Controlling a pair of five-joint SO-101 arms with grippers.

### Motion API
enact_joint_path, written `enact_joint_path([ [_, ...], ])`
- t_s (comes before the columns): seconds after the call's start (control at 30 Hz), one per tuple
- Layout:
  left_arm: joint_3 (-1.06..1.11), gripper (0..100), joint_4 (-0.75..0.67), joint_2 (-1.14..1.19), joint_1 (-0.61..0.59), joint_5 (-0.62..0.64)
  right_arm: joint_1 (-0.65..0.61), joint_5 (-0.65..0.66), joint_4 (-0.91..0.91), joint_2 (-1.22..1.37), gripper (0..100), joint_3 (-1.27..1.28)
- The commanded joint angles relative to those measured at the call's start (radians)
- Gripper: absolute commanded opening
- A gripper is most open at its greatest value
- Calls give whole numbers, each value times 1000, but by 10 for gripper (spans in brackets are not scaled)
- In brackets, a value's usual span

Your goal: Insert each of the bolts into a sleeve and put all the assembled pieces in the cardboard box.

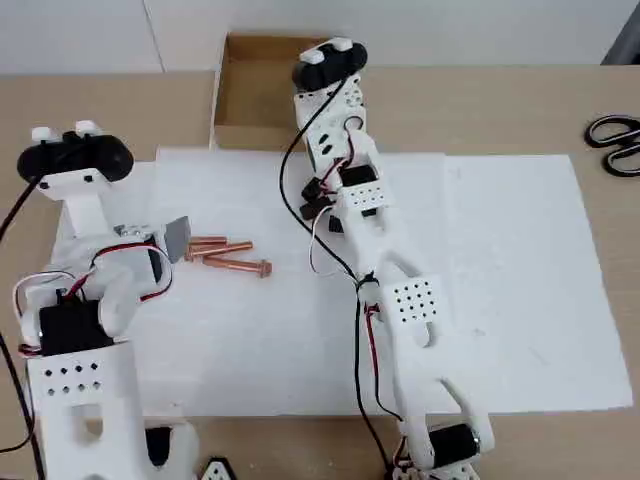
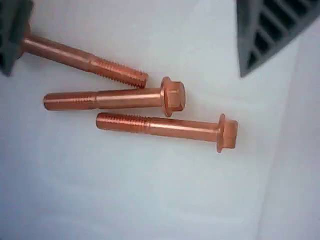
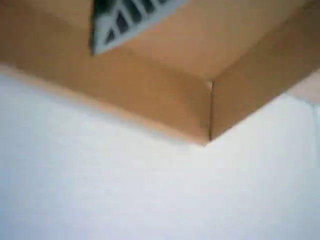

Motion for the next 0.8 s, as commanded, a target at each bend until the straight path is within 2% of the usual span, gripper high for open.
enact_joint_path([
  [0.0,-10,274,2,-11,-9,-6,-13,11,21,-16,207,-64],
  [0.3,-10,274,2,-11,-9,-6,13,11,67,-24,206,-140],
  [0.4,-10,275,2,-11,-9,-6,33,6,236,-25,206,-279],
  [0.53,-15,275,2,-11,-9,-6,47,5,549,-21,206,-552],
  [0.77,-15,275,2,-11,-9,-6,77,5,852,-199,206,-549],
])
